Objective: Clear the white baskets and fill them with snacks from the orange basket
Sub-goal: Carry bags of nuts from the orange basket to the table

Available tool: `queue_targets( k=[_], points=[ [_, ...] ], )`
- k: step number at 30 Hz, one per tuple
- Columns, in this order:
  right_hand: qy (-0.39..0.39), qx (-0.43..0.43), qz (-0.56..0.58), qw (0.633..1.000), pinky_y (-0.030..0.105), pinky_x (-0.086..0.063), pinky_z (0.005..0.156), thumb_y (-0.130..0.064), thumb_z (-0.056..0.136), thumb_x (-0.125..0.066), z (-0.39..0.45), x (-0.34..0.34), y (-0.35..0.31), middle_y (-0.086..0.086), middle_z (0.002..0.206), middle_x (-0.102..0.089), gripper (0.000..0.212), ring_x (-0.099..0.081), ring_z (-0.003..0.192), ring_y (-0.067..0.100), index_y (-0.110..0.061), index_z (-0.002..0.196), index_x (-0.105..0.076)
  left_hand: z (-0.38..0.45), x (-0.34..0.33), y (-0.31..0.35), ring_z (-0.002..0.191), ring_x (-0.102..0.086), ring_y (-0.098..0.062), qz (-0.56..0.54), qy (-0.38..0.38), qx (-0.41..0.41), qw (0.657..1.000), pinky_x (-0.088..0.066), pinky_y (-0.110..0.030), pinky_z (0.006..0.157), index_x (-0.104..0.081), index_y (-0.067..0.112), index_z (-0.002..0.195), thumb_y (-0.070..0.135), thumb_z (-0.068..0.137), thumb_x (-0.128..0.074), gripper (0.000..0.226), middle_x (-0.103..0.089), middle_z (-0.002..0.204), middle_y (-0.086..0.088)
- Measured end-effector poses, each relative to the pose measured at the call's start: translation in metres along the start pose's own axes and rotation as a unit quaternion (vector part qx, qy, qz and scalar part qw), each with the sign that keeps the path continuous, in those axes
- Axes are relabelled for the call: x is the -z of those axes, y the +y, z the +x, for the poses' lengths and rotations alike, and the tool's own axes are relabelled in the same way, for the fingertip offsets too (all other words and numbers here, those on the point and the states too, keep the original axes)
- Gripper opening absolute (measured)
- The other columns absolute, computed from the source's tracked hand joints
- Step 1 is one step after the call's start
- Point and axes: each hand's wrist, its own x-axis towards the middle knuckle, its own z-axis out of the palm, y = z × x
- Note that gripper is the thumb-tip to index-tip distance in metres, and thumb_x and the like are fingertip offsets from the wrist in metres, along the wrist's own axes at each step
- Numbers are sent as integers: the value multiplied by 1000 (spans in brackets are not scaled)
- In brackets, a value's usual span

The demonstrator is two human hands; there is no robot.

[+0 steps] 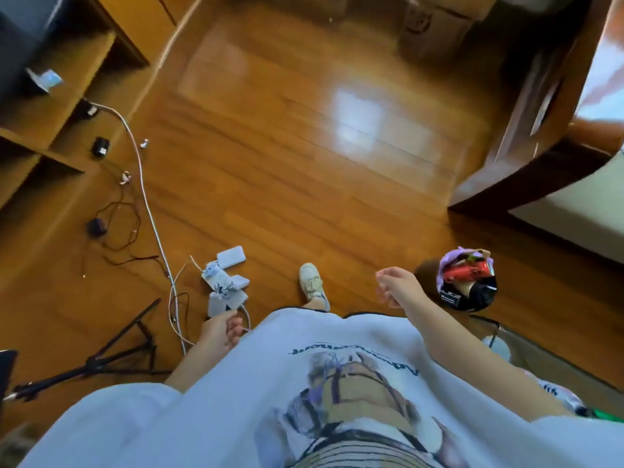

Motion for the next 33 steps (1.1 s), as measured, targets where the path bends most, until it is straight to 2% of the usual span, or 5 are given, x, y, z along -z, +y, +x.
queue_targets(
  k=[5,10,18,21,33],
  points=[
    [-11,28,-12,999,24,-37,49,-18,92,-50,28,-23,-79,1,68,-57,12,-52,57,14,-20,84,-59,24,-3,71,25,-47,-3,-4,-4,-2,1000,-33,-20,48,-53,10,72,18,93,-52,23,-56,42,3],
    [16,-13,-8,1000,22,-33,44,-15,92,-50,49,-27,-104,3,64,-53,11,-47,52,13,-16,85,-58,35,-40,138,56,-49,-11,20,-24,-10,999,-37,-20,48,-55,12,76,20,91,-54,18,-54,70,-2],
    [59,-79,-47,994,26,-40,53,-14,91,-54,109,-17,-158,7,72,-52,11,-47,62,20,-6,98,-59,48,-97,236,61,-52,-11,58,-84,-65,993,-42,-22,53,-60,20,85,22,92,-55,9,-59,73,-1],
    [68,-96,-54,992,30,-44,65,-17,91,-54,142,-19,-211,7,77,-53,13,-50,72,21,-8,99,-58,61,-110,281,63,-51,-12,48,-78,-60,994,-40,-23,54,-60,18,90,22,93,-53,8,-58,74,-1],
    [-62,47,-218,973,22,-33,49,-14,92,-51,239,-102,-518,5,62,-53,10,-49,51,17,-10,100,-53,98,-70,444,54,-49,-11,-120,35,-29,992,-36,-20,45,-59,18,82,17,92,-54,11,-55,68,-3]
  ],
)
